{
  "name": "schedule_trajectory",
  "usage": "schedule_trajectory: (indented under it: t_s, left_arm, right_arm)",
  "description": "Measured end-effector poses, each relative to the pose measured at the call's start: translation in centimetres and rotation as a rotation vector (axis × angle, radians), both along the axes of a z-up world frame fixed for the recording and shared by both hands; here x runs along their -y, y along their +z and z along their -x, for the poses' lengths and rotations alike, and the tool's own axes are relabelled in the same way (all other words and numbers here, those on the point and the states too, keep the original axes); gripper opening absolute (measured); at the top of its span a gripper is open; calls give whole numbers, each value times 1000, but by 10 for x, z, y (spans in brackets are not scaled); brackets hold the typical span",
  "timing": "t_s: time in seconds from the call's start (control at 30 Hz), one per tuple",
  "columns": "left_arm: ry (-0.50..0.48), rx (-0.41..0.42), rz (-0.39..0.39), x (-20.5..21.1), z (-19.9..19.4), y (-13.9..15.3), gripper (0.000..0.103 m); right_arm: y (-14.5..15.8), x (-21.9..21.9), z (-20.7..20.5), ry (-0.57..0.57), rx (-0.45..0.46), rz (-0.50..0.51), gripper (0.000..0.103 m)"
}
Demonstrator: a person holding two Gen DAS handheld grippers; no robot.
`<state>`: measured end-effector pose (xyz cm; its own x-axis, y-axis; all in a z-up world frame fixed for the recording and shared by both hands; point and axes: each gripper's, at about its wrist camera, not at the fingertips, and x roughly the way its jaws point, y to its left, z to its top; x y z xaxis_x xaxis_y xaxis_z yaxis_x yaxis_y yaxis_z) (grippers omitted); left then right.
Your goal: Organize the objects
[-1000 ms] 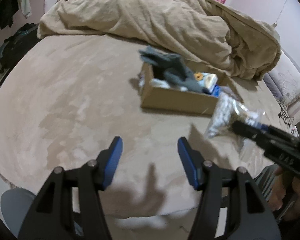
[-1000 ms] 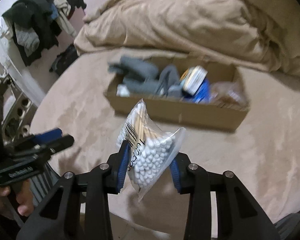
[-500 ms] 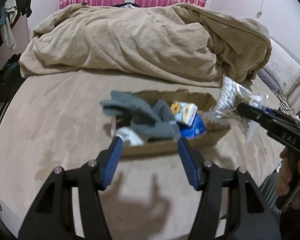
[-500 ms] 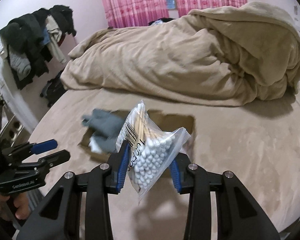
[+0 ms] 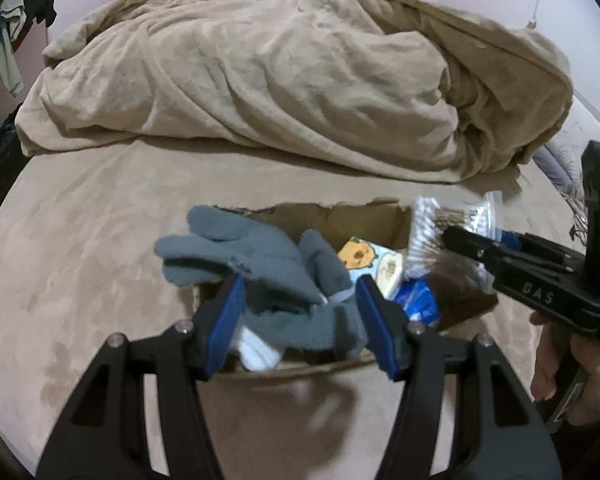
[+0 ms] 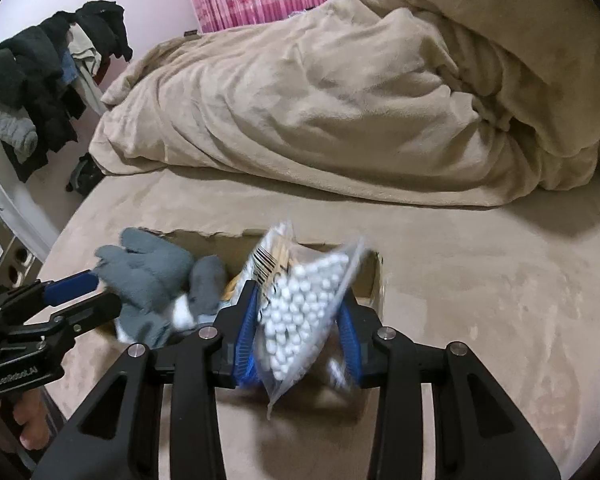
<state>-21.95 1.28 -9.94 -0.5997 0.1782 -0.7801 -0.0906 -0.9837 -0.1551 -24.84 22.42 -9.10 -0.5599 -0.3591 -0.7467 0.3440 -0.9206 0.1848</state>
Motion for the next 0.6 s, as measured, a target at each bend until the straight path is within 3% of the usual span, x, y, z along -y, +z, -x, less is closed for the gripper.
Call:
schedule_trajectory:
  t_s: [0.07, 0.1, 0.17, 0.27, 0.6]
  left_arm:
    - [-2, 4, 0, 0, 0, -2, 62]
    - [-6, 4, 3, -1, 0, -2, 70]
    - [-7, 11, 0, -1, -3, -4, 77]
    - [-7, 12, -10, 0, -12, 0, 77]
    - [14, -25, -4, 14, -76, 33, 79]
  right_arm:
    - [-4, 0, 3, -7, 0, -11, 49]
    - [-4, 1, 3, -11, -11, -26, 54]
    - [-6, 1, -1, -14, -32, -46, 71]
    - [-1, -3, -12, -31, -53, -46, 83]
    - [31, -7, -70, -59, -71, -67, 85]
